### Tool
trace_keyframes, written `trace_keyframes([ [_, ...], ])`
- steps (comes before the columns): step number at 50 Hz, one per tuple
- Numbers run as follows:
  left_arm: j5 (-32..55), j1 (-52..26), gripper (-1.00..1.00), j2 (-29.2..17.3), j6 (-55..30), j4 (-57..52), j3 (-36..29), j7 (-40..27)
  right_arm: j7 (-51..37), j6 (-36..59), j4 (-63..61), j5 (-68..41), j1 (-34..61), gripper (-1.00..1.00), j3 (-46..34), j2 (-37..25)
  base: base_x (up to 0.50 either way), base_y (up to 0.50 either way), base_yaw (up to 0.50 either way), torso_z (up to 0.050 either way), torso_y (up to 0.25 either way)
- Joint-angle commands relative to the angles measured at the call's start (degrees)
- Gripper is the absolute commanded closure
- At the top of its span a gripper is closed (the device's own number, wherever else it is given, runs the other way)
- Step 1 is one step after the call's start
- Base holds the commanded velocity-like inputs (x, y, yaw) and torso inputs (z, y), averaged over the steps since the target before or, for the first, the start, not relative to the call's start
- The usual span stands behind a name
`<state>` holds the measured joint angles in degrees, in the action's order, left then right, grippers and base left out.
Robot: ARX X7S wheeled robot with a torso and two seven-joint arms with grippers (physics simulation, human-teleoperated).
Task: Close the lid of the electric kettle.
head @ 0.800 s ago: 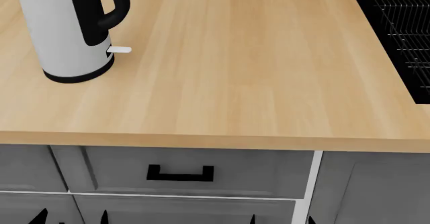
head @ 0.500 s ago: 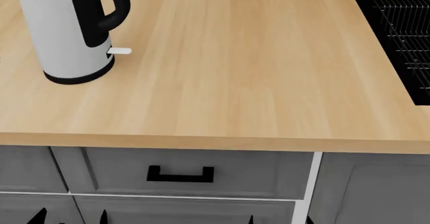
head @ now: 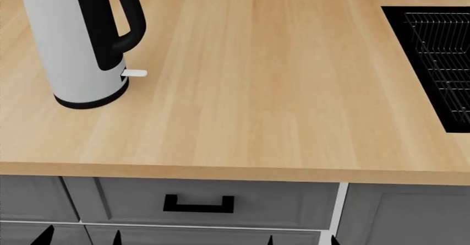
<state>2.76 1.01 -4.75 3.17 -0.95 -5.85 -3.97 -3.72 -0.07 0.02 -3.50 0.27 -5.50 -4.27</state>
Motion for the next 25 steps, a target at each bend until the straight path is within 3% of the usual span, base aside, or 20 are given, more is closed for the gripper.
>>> trace_keyframes([
  [1,0.55,0.12,-1.0,-0.87,0.16,-0.14,-1.07,-0.91,-0.77,-0.23,0.17,-0.81,0.01,-1.0,-1.02,-0.83,0.0,0.0,0.0,0.05,0.039],
  [18,2.64,0.68,-1.0,-1.89,1.75,-1.05,-2.16,-0.92,-2.19,0.3,-0.22,-1.72,0.07,-1.0,-2.19,-2.01,0.0,0.0,0.0,0.05,0.039],
  [21,2.07,1.11,-1.0,-2.94,-3.62,-6.27,-2.3,-1.81,-3.18,4.09,-3.27,-1.38,0.1,-1.0,-2.1,-2.73,0.0,0.0,0.0,0.015,0.013],
  [25,4.02,1.69,-1.0,-5.45,-16.81,-19.24,-2.09,-1.54,-4.15,9.51,-7.99,-1.28,0.76,-1.0,-1.42,-4.08,0.0,0.0,0.0,0.0,0.0],
])
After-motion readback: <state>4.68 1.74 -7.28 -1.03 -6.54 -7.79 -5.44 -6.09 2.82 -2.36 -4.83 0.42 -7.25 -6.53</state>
